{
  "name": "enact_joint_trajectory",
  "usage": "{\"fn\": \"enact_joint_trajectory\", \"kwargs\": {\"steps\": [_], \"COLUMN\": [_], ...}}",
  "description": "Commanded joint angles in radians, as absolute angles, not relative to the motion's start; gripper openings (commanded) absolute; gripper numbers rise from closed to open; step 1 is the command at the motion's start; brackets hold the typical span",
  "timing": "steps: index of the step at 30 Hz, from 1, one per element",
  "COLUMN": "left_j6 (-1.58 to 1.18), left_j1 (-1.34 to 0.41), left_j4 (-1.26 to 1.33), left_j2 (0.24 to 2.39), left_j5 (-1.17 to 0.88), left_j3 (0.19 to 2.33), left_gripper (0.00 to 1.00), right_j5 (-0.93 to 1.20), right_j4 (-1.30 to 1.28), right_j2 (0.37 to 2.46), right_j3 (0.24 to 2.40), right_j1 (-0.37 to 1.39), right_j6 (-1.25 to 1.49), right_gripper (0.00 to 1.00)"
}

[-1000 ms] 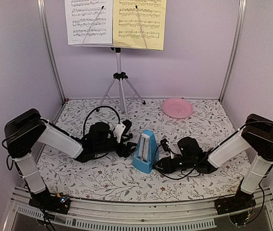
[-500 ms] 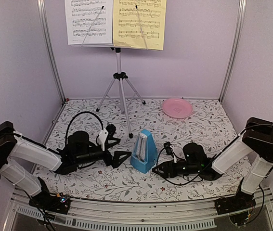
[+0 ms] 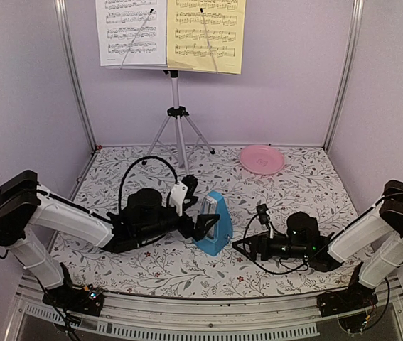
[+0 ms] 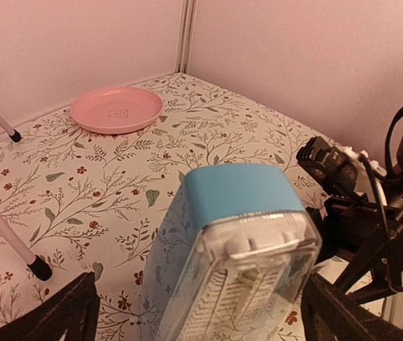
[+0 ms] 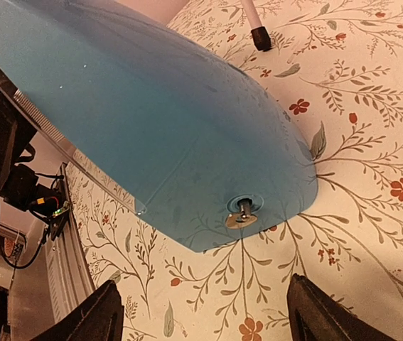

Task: Set up the instrument practice props

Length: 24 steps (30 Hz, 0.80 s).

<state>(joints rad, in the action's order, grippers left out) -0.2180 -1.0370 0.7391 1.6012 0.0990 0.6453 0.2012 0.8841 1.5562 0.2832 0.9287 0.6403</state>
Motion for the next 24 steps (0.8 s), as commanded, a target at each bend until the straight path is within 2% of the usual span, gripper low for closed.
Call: {"fn": "enact_joint_trajectory", "kwargs": {"steps": [1,7,14,21,24], "left_j6": [-0.211,-0.199,-0.231,-0.237,-0.229], "left_j1": [-1.051,-1.055,-1.056,-1.059,-1.059], "left_j4": [0.689,0.634,0.588,0.588,0.603], "left_j2": [1.666,1.753,1.819,1.792,1.748], "left_j5": [0.155,0.204,0.224,0.239,0.239], "left_j3": [0.724,0.814,0.859,0.836,0.813], "left_gripper": [0.99,0.97,0.80,0.52,0.40], "right_j5": [0.147,0.107,0.103,0.111,0.136], "right_j4": [0.911,0.900,0.899,0.908,0.942], "right_j2": [1.537,1.546,1.571,1.605,1.644], "right_j3": [0.268,0.268,0.283,0.321,0.344], "right_j1": [0.929,0.928,0.929,0.929,0.928], "right_j6": [0.633,0.609,0.596,0.591,0.577], "right_gripper": [0.85,0.87,0.86,0.86,0.82]}}
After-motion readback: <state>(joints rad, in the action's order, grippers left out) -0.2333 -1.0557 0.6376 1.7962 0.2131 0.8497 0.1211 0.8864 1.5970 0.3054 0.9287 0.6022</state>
